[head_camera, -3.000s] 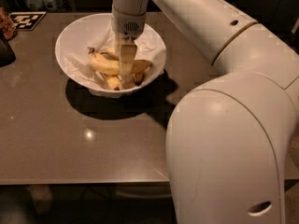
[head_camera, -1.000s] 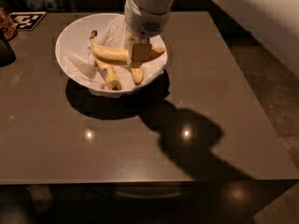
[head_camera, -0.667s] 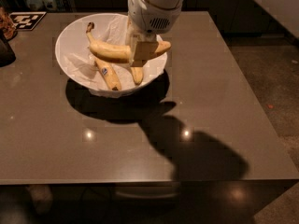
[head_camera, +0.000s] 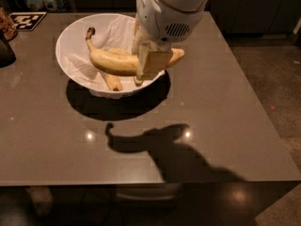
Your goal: Pick banana from white bowl
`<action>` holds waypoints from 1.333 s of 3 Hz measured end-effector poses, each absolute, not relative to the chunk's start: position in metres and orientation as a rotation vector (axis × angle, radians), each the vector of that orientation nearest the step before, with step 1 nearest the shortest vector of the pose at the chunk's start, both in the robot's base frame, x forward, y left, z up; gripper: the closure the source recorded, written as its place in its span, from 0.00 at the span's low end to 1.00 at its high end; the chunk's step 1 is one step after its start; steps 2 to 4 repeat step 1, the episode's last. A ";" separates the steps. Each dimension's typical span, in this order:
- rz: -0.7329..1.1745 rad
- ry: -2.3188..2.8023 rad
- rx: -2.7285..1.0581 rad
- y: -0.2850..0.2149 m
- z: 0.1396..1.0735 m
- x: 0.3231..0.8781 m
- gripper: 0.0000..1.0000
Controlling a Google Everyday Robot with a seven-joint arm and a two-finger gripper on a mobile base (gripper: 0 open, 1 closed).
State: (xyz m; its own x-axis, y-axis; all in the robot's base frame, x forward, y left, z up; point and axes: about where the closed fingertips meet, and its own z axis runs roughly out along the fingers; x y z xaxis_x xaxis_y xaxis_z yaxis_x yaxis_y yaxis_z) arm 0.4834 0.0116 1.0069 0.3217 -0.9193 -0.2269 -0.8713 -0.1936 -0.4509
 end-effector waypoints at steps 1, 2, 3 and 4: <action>-0.093 1.577 -2.106 0.007 1.003 0.463 1.00; -0.093 1.577 -2.106 0.007 1.003 0.463 1.00; -0.093 1.577 -2.106 0.007 1.003 0.463 1.00; -0.093 1.577 -2.106 0.007 1.003 0.463 1.00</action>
Offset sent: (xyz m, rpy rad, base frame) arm 0.0000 0.0000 0.0000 0.0000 0.0000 0.0000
